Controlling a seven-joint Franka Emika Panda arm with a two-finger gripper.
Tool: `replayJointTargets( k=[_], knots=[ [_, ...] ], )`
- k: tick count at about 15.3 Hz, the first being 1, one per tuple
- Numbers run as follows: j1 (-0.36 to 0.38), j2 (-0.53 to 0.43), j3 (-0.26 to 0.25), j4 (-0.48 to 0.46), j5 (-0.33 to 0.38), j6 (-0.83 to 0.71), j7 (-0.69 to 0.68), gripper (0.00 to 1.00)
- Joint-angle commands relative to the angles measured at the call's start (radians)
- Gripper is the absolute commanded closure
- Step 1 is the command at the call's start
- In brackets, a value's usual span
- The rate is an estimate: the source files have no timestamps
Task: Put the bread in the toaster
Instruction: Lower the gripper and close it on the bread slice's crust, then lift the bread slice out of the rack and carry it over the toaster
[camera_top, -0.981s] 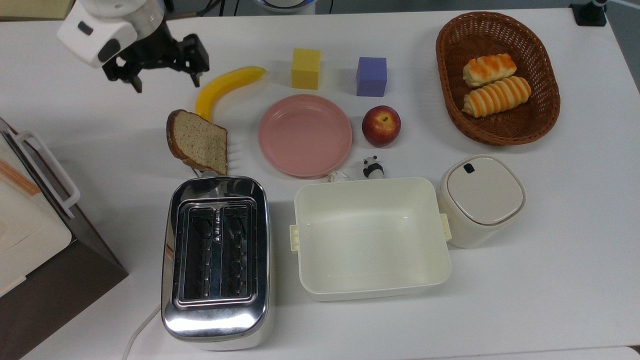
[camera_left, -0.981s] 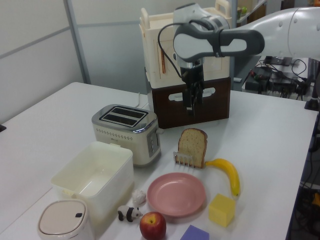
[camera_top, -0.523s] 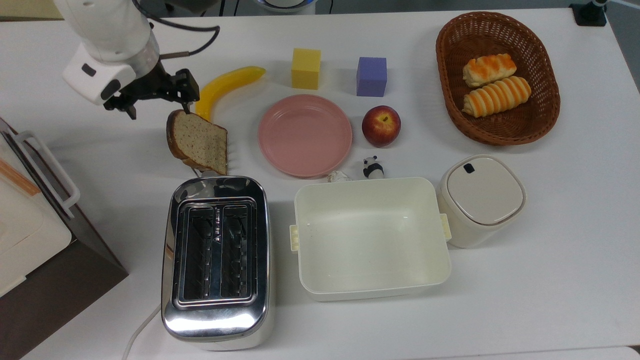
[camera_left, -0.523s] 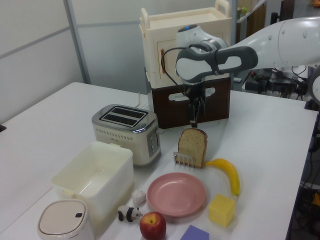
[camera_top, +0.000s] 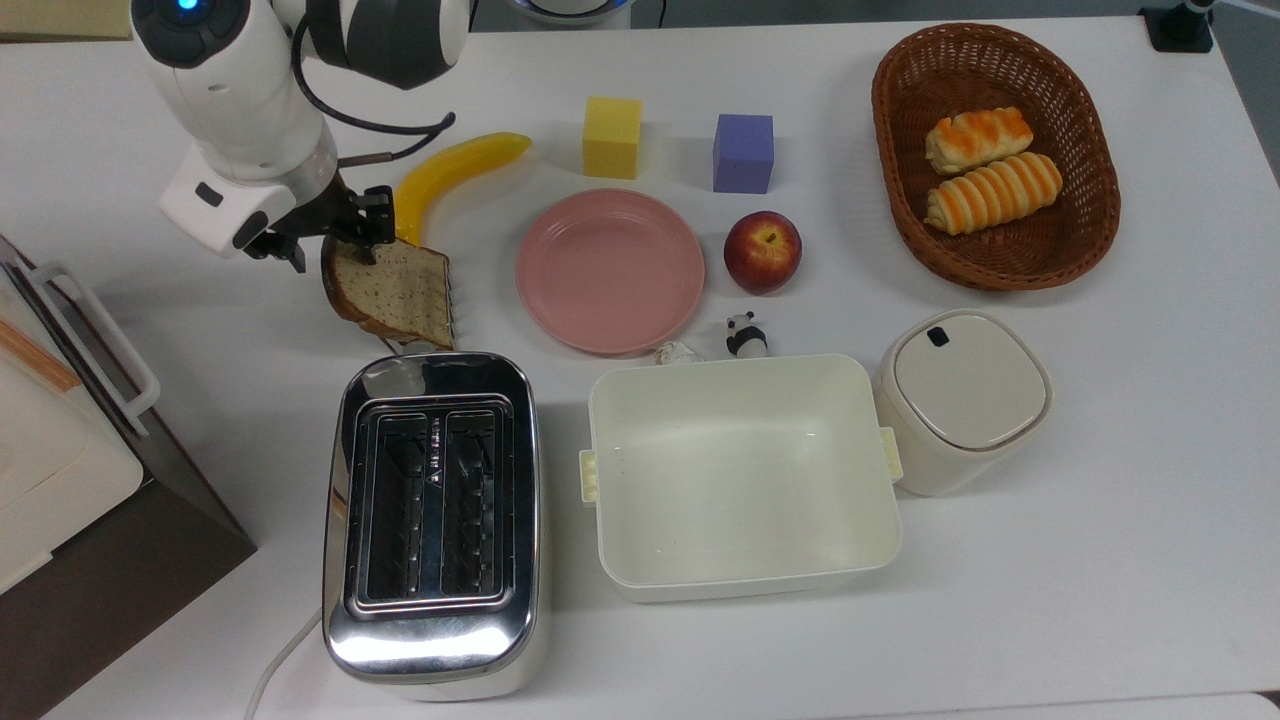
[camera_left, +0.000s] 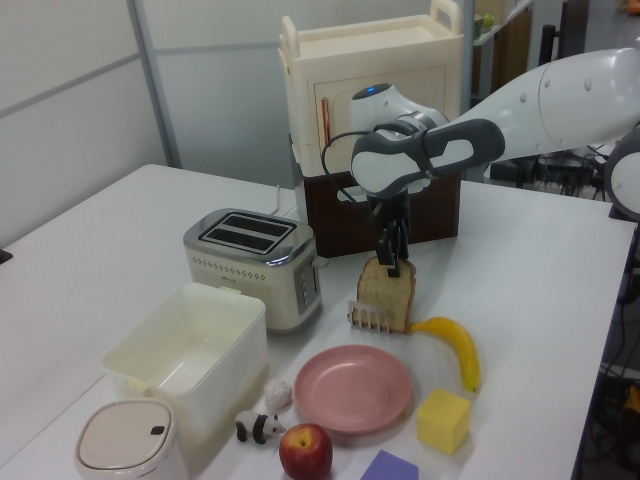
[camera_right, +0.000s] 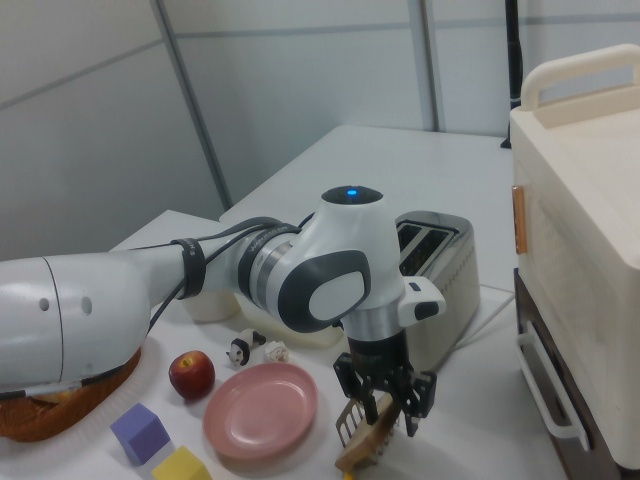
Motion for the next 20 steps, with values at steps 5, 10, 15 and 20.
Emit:
replayJointTargets(
  k=[5,10,15,20],
  knots=[
    [0.024,-0.048,0.005,-0.026,0.002,0.019,0.044,1.0],
    [0.026,-0.099,0.01,0.018,0.022,-0.045,0.047,1.0],
    [0.026,-0.139,0.012,0.098,0.074,-0.124,0.045,1.0],
    [0.026,-0.145,0.013,0.208,0.131,-0.11,0.113,1.0]
  ],
)
